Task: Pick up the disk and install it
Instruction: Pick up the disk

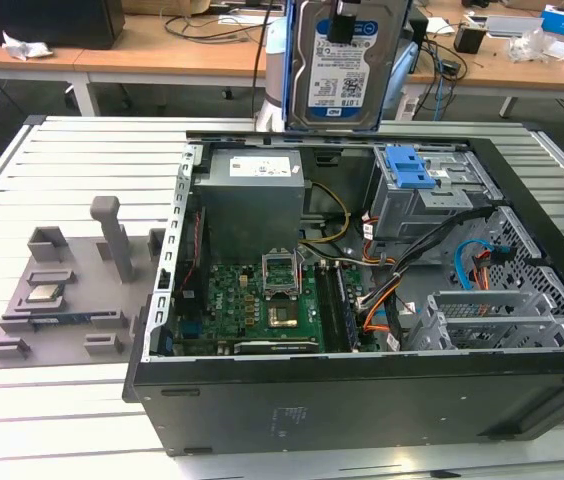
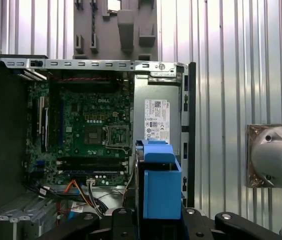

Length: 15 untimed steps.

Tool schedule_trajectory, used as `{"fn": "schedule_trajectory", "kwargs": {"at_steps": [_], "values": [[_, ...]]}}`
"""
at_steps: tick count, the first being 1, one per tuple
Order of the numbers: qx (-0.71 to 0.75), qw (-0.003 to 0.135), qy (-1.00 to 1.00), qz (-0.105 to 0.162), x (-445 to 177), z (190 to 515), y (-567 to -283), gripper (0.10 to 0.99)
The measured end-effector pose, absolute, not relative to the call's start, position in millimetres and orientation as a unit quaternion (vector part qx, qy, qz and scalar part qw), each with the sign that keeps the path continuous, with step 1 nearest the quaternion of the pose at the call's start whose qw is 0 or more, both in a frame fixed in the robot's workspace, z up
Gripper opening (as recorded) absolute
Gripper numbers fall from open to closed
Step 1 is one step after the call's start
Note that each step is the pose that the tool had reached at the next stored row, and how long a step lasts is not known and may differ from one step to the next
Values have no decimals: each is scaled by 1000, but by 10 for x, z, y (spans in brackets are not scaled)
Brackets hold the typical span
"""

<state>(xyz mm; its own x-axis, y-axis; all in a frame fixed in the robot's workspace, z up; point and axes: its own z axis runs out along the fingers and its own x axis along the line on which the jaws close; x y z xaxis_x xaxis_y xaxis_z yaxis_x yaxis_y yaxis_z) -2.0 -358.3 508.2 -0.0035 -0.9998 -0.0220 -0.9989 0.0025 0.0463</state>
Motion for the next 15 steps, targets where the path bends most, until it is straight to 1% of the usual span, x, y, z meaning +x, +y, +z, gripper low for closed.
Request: {"fn": "schedule_trajectory", "kwargs": {"at_steps": [7,15], "values": [[706,9,-708,-24,-20,5072,-3762,357],[706,8,-708,-24,-20,5054,-3904,357]]}}
